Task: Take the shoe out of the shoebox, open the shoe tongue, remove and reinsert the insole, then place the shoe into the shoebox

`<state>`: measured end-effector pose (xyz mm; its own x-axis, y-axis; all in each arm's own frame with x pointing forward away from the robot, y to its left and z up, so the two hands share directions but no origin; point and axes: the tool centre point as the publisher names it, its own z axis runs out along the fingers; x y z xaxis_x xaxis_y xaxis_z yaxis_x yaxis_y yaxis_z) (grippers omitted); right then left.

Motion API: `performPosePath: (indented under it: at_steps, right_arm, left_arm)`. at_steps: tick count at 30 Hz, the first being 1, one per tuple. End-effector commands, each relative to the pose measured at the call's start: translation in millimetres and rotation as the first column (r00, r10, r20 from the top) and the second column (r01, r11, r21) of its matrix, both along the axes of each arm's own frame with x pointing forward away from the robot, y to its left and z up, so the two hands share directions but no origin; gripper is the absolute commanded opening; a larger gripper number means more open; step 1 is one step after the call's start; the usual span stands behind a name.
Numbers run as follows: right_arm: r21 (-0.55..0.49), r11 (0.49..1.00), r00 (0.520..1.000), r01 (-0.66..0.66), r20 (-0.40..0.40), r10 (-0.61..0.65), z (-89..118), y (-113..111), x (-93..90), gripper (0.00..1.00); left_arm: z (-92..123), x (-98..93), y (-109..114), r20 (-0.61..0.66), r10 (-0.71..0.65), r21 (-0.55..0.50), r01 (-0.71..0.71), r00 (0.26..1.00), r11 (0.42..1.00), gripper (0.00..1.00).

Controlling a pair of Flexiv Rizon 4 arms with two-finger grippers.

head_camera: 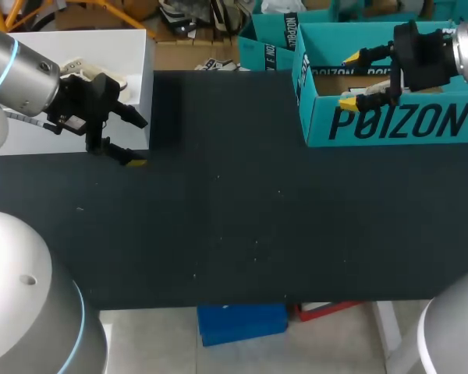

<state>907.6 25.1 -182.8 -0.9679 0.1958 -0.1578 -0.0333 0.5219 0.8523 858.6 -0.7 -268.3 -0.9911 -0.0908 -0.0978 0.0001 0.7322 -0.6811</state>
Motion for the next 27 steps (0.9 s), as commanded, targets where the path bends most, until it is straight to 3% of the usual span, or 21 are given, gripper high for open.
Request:
performPosePath:
  at_steps: [1, 8, 18, 27]
  right_arm:
    - [-0.034, 0.999, 1.000, 0.003, -0.013, -0.003, -10, 10, -5.3, 1.00]
    - [-0.116, 0.993, 0.998, -0.027, -0.065, 0.019, -35, 15, -21.8, 1.00]
    - [-0.130, 0.990, 0.997, -0.049, -0.072, 0.040, -66, 17, -38.5, 1.00]
    - [-0.125, 0.988, 0.995, -0.094, -0.056, 0.087, -70, 21, -40.9, 1.00]
  left_arm:
    - [-1, -1.2, 0, 0.005, 0.002, 0.000, -0.002, 1.000, 1.000, 1.00]
    - [-1, -1.2, 0, 0.005, 0.002, 0.000, -0.002, 1.000, 1.000, 1.00]
    - [-1, -1.2, 0, 0.005, 0.002, 0.000, -0.002, 1.000, 1.000, 1.00]
    - [-1, -1.2, 0, 0.005, 0.002, 0.000, -0.002, 1.000, 1.000, 1.00]
